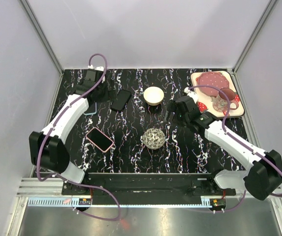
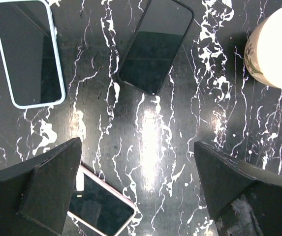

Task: Take the phone out of the phone case
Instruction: Pick up the phone at the center of the board.

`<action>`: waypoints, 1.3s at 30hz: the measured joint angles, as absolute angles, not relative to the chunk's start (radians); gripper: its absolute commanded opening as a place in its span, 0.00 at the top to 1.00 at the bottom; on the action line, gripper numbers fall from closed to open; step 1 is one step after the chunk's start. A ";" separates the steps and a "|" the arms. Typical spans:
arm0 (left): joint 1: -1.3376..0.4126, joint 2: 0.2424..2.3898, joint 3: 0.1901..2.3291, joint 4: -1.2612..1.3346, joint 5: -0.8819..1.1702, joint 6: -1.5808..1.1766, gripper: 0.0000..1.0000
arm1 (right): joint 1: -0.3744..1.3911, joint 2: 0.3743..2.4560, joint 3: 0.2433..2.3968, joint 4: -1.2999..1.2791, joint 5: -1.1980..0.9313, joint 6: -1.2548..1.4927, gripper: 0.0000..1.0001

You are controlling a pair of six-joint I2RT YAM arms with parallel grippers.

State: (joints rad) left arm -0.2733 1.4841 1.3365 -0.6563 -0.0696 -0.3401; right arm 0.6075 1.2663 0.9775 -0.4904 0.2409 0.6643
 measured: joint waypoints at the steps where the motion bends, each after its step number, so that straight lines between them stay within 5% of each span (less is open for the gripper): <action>1: -0.277 1.514 1.362 -0.662 -0.086 -0.334 0.01 | 0.607 1.261 0.978 -0.490 0.241 0.668 0.00; 18: -0.309 2.027 1.673 -0.751 -0.109 -0.201 0.01 | 0.607 1.163 0.947 -0.467 0.225 0.731 0.00; 39: -0.278 2.304 1.900 -0.826 -0.033 -0.146 0.01 | 0.607 1.157 0.940 -0.465 0.166 0.727 0.00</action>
State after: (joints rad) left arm -0.2775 2.3039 1.8996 -0.8257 -0.0330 -0.1463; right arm 0.6075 1.1568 0.9398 -0.4648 0.1661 0.7269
